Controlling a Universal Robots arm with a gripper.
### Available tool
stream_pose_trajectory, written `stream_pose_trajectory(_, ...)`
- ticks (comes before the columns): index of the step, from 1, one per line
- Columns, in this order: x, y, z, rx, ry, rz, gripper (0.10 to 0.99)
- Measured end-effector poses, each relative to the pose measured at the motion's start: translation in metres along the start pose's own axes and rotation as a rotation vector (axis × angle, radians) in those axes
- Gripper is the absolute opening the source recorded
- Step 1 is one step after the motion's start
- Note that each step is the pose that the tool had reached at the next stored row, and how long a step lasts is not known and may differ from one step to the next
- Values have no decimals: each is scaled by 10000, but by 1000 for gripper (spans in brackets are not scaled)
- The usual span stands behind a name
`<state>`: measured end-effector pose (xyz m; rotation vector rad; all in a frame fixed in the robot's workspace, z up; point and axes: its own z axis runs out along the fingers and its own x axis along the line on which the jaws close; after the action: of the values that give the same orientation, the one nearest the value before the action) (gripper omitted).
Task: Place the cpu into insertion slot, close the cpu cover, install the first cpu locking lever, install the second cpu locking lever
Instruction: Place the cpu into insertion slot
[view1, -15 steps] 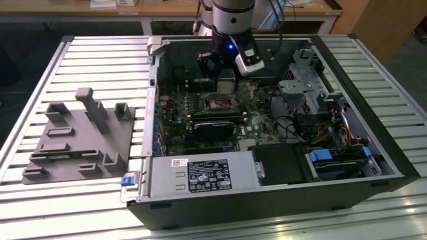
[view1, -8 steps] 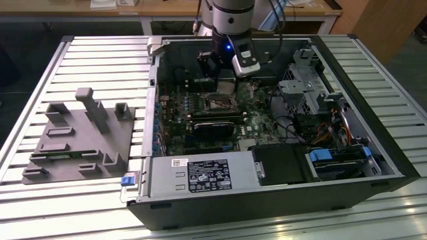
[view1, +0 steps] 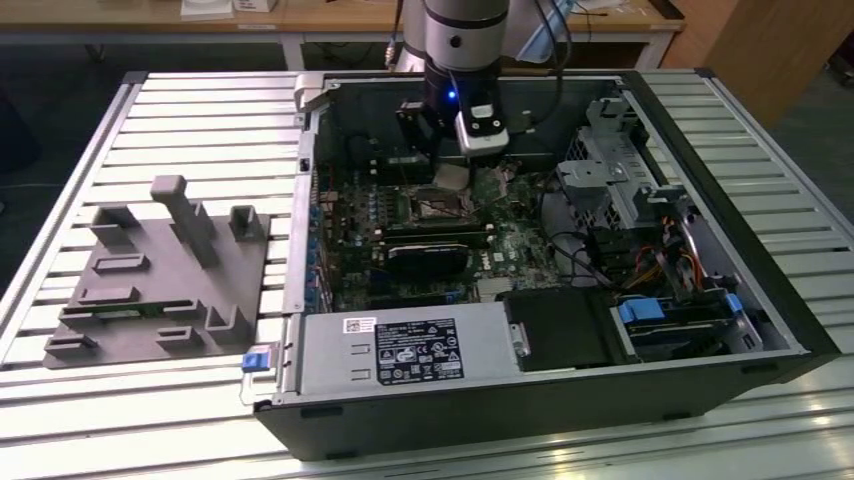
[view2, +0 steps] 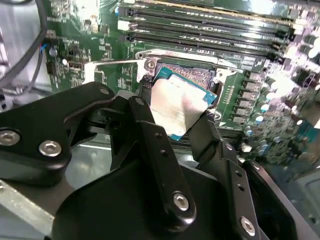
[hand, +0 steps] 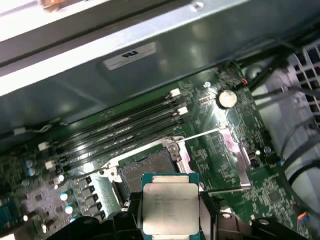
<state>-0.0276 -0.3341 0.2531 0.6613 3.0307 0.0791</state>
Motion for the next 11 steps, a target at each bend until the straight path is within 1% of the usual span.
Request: stream_pose_trajectory(11,1,-1,23,55,-117,2007,541)
